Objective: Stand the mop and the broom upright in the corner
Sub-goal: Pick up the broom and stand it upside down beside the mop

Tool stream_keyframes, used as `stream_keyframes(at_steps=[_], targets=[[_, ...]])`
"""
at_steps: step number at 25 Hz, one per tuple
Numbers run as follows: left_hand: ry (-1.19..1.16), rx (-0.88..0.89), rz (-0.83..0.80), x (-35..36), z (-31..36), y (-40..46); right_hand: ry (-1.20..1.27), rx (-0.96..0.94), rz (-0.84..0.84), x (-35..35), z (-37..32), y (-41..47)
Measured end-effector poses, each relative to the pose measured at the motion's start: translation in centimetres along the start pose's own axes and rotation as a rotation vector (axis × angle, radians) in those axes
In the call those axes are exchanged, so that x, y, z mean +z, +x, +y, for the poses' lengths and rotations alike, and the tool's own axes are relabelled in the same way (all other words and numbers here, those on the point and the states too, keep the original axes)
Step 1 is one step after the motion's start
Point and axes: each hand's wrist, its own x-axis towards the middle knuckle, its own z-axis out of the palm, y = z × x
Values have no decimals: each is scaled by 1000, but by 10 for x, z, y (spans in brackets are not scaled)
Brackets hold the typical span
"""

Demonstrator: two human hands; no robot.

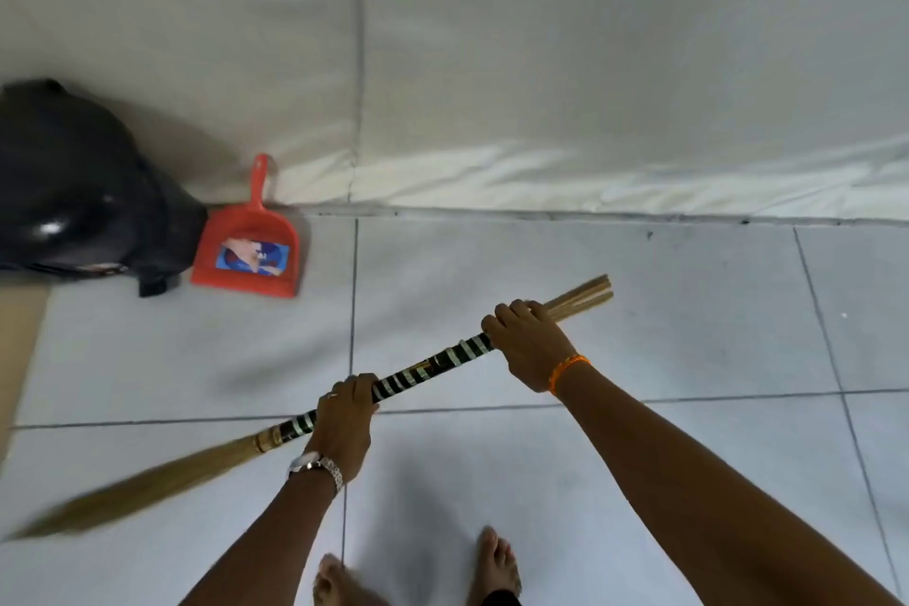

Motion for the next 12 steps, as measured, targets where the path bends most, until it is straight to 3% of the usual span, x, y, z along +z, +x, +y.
stream_keyframes(at_steps=[3,8,10,12], targets=[[-173,-28,172,-108,42,-22,12,4,439,-142,13,-15],[-453,-79,433,-310,95,-66,71,64,860,-387,-6,-39],[-589,-71,461,-367,101,-76,189,175,1011,-455,-38,-36],[-663,-76,524,-423,90,-99,479,125,1184,-523,-96,-34]])
